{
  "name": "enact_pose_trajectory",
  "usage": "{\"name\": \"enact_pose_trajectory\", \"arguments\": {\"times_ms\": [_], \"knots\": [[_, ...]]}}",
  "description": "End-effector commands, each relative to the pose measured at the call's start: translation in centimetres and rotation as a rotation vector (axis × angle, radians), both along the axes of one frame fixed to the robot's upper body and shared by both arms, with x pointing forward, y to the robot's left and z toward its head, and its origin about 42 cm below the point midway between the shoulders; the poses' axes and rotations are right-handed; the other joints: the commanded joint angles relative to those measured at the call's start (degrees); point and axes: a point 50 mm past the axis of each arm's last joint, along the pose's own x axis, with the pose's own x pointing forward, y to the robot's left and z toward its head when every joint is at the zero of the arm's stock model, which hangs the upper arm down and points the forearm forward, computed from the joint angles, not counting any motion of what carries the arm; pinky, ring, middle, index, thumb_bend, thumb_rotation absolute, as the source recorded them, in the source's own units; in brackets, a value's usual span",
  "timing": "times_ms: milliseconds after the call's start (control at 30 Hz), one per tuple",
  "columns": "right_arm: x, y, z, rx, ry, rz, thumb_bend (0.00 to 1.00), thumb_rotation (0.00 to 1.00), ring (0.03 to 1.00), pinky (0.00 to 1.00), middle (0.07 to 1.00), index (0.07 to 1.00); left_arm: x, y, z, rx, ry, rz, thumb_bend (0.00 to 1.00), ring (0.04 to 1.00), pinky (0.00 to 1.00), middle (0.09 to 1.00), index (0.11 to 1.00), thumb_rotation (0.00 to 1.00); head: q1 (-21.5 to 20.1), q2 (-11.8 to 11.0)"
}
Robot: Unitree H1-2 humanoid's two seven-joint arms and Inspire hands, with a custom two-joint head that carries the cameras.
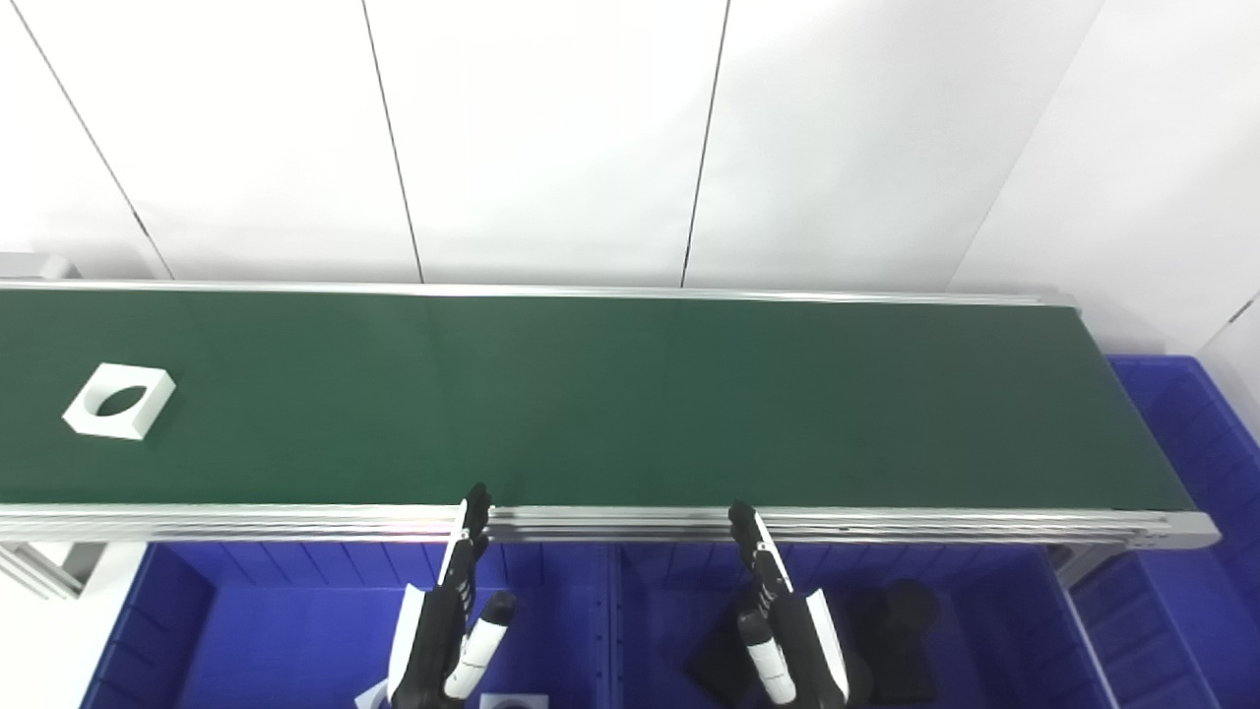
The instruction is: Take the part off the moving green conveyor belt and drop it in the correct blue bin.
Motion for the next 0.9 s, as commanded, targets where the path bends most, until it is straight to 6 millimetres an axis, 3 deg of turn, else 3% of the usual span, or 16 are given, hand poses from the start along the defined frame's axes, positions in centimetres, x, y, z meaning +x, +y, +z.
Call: {"name": "enact_pose_trajectory", "arguments": {"times_ms": [0,400,467,500,633,867], "knots": [[0.4,0.2,1.3,0.024,-0.074,0.011,0.85,1.00,0.983,0.99,0.975,0.979,0.3,-0.1,1.0,-0.008,-0.067,-0.003,0.77,1.000,1.00,1.000,1.000,0.96,0.0,0.0],[0.5,-0.1,1.9,0.062,-0.080,0.014,0.85,1.00,0.981,1.00,0.968,0.974,0.4,-0.4,1.6,-0.029,-0.085,-0.007,0.78,1.000,0.99,1.000,1.000,0.98,1.2,2.8],[0.6,-0.2,2.0,0.068,-0.083,0.019,0.84,1.00,0.982,1.00,0.970,0.977,0.5,-0.5,1.8,-0.031,-0.092,-0.008,0.77,1.000,0.99,1.000,1.000,0.98,1.4,4.2],[0.7,-0.2,2.1,0.075,-0.086,0.018,0.84,1.00,0.982,1.00,0.970,0.978,0.6,-0.5,1.9,-0.035,-0.098,-0.008,0.77,1.000,0.99,1.000,1.000,0.98,1.4,5.9],[1.3,-0.2,2.6,0.090,-0.103,0.018,0.85,1.00,0.986,1.00,0.971,0.977,1.2,-0.5,2.4,-0.046,-0.116,-0.012,0.78,0.993,0.98,1.000,0.998,0.98,1.6,7.9],[1.3,-0.2,2.5,0.078,-0.103,0.018,0.85,1.00,0.985,1.00,0.972,0.982,1.3,-0.4,2.3,-0.050,-0.109,-0.012,0.78,0.987,0.96,0.997,0.985,0.97,1.5,6.1]]}}
